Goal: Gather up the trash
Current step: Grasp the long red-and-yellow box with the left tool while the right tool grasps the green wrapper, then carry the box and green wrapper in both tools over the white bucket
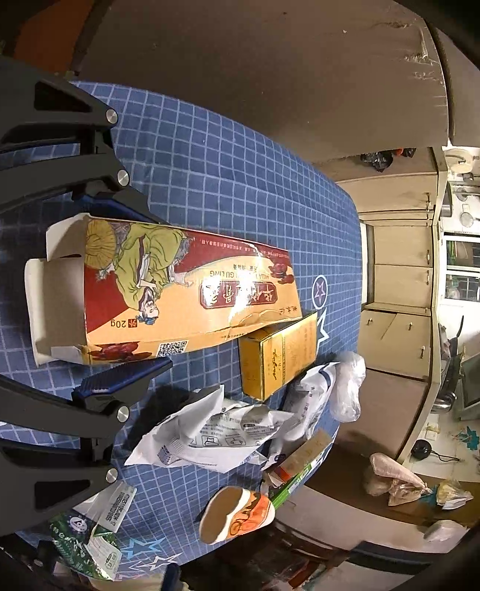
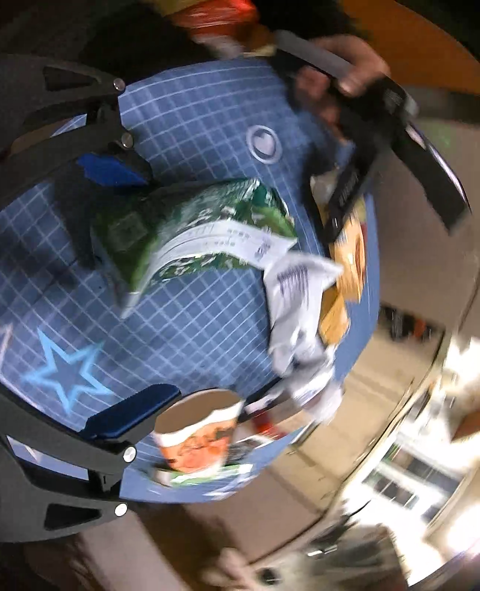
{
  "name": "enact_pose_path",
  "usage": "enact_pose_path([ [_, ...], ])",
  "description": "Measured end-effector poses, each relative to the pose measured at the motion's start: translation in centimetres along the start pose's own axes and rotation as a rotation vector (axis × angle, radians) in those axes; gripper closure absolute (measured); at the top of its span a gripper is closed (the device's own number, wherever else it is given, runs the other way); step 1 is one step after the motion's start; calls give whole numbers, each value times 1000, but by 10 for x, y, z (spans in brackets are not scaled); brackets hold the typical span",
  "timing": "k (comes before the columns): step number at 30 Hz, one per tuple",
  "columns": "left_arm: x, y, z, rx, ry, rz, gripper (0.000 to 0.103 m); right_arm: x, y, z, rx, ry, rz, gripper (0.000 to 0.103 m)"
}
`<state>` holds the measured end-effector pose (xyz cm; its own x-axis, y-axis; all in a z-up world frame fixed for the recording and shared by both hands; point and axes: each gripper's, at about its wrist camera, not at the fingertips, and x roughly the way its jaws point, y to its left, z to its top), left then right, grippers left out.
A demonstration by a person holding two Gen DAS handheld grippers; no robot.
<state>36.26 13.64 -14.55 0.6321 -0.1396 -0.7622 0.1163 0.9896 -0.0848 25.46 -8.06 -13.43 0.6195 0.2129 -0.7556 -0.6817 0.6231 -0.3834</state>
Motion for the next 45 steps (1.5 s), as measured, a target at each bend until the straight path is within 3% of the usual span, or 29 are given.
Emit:
enact_pose_path([
  [3, 3, -1, 0, 8, -1, -4, 35, 4, 8, 7, -83, -6, -40, 23],
  [5, 4, -1, 1, 19, -2, -4, 35, 5, 18, 9, -124, -8, -29, 41],
  [6, 5, 0, 3, 20, -1, -6, 35, 7, 22, 10, -128, 4, -15, 63],
  [7, 6, 0, 4, 20, 0, -7, 35, 8, 25, 7, -127, 18, -6, 74],
  [9, 8, 0, 6, 27, 4, -7, 35, 12, 29, 5, -114, 27, -21, 80],
  [15, 4, -5, 1, 54, -24, 7, 37, 4, 6, -1, 78, -20, 28, 80],
  [19, -7, -5, -2, 40, -47, 65, 37, -6, -5, -7, 176, -47, 44, 80],
  [26, -51, -8, -8, 9, -142, 246, 41, -28, -16, -18, 307, -106, 8, 80],
  [33, -84, -25, -10, 16, -214, 309, 51, -42, -24, -23, 371, -138, -32, 81],
  [36, -89, -31, -12, 24, -223, 298, 56, -49, -26, -28, 382, -147, -46, 81],
  [37, -89, -31, -13, 23, -219, 283, 82, -51, -26, -29, 385, -150, -54, 81],
  [45, -68, -15, -27, -48, -131, 155, 84, -64, -27, -36, 403, -162, -76, 81],
])
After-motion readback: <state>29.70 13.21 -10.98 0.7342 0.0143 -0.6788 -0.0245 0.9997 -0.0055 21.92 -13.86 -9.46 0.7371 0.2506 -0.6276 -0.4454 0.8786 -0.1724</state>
